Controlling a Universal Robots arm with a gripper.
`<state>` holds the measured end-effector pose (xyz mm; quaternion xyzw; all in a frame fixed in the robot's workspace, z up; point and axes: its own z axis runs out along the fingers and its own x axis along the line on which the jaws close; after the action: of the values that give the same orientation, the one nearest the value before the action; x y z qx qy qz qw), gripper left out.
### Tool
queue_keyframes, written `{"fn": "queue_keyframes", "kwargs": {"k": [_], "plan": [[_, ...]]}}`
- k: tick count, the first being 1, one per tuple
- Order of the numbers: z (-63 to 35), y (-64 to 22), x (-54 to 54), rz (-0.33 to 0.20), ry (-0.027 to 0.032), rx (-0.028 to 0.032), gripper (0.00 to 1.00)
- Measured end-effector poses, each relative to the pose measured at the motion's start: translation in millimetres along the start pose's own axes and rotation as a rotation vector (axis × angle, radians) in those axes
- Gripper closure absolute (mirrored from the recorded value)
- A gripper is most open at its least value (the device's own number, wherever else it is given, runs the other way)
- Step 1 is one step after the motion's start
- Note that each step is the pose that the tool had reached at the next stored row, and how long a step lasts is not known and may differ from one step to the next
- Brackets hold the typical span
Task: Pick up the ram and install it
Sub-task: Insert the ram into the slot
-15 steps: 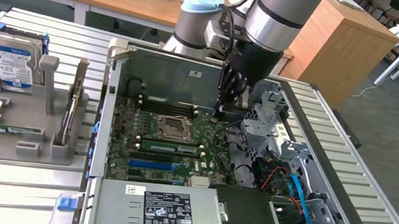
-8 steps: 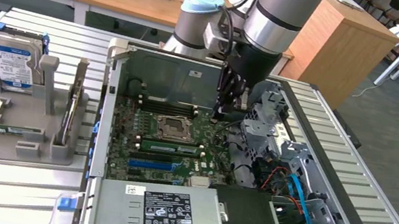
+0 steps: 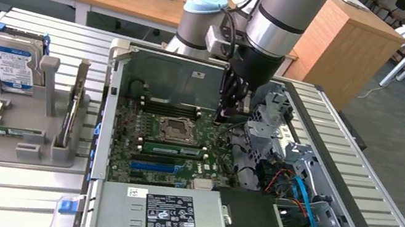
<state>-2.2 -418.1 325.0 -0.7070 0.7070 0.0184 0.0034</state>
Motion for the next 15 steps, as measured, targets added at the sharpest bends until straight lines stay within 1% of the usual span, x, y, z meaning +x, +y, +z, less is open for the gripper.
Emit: {"fn": "queue_keyframes", "kwargs": {"k": [15], "plan": [[6.7,-0.1,0.2,0.000,0.0000,0.0000,0.90]]}}
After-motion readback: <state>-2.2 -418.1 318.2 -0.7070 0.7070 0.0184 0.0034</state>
